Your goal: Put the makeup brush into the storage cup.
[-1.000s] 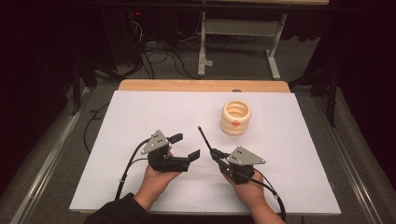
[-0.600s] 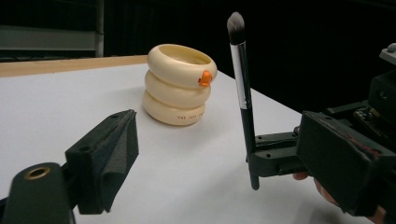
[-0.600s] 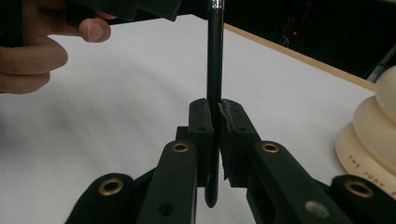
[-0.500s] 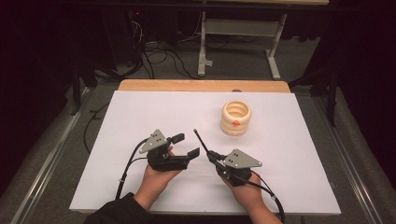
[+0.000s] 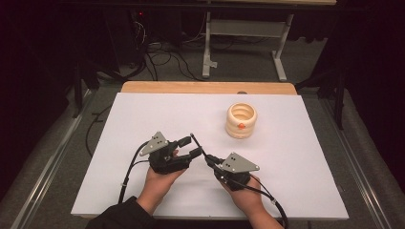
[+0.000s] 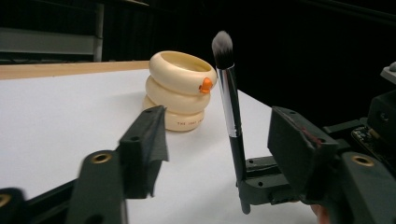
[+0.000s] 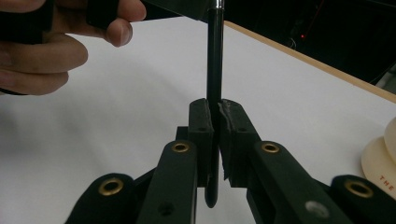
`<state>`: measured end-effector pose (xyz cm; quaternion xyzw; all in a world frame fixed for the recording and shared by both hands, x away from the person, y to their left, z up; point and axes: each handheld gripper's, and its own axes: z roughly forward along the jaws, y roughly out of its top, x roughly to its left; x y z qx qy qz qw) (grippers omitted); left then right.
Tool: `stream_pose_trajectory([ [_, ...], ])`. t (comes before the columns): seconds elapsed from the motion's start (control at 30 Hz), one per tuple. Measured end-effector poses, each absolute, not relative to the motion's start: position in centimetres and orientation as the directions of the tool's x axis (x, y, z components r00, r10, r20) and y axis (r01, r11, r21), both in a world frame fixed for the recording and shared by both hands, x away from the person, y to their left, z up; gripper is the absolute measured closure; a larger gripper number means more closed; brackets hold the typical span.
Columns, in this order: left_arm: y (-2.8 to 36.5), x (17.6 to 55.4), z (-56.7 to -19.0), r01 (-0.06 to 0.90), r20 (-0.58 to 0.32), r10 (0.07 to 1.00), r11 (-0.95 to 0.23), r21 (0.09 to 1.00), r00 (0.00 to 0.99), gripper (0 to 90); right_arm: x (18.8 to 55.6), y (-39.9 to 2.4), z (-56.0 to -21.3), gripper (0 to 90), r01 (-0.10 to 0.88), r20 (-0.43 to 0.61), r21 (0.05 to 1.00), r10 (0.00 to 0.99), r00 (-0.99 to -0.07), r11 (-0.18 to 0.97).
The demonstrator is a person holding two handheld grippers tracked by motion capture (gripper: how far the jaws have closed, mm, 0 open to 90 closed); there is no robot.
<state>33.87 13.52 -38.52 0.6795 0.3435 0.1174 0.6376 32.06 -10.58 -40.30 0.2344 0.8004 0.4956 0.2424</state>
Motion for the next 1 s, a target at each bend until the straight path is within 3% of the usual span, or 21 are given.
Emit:
stream_pose_trajectory([
  [0.43,13.72,33.73,-38.58,0.309,-0.276,0.597,0.05,0.95,0.753,63.0,31.83,-10.14,-40.57,86.1,0.131,-0.162,0.9,0.599,-0.785,0.415],
  [1.0,14.02,33.99,-39.06,0.337,-0.323,0.563,0.083,0.938,0.761,76.9,31.87,-10.07,-40.71,86.1,0.128,-0.173,0.895,0.597,-0.784,0.427],
])
